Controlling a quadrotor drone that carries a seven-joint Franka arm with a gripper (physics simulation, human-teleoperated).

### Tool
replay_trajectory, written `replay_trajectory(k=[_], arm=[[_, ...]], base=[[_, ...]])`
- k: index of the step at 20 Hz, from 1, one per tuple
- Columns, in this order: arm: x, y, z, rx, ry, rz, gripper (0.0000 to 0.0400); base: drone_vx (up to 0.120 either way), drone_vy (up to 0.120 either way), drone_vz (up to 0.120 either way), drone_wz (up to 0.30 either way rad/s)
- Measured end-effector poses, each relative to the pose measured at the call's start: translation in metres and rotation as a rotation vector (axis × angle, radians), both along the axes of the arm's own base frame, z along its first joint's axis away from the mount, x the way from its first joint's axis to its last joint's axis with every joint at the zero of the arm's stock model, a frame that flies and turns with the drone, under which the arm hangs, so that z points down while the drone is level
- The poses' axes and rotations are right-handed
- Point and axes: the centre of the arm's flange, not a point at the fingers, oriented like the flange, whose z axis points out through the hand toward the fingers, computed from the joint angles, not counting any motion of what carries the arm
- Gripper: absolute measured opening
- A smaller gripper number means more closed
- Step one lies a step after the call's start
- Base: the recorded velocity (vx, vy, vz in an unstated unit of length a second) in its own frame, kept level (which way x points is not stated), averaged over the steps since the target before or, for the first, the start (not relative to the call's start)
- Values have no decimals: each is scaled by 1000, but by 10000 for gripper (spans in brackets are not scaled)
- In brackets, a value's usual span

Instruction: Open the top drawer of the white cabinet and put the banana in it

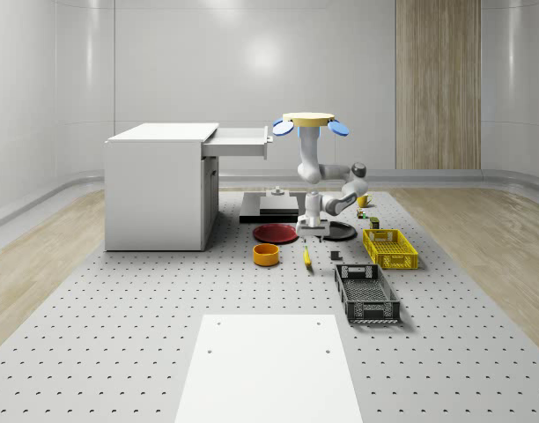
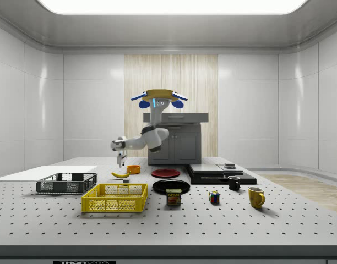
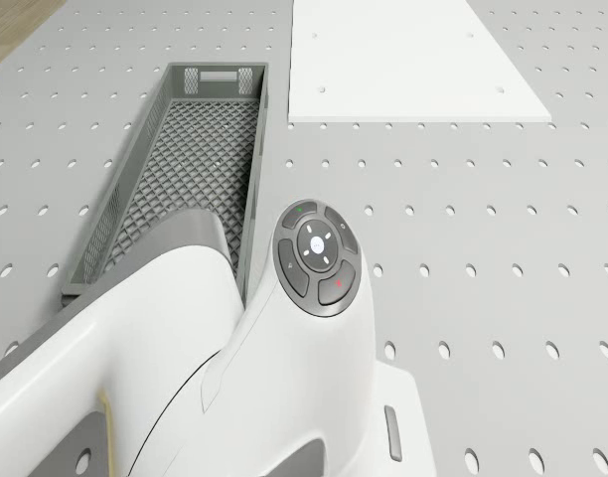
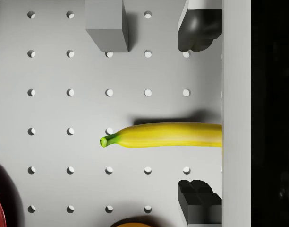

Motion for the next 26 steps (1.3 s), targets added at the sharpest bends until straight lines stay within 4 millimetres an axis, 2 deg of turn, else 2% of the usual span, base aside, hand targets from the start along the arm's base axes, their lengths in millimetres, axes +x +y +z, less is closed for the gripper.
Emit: replay_trajectory(k=[15,20,26], arm=[[3,26,65,0,0,0,400],[17,29,79,1,0,0,400],[25,30,91,1,0,0,400]], base=[[0,0,0,0],[0,0,0,0],[0,0,0,0]])
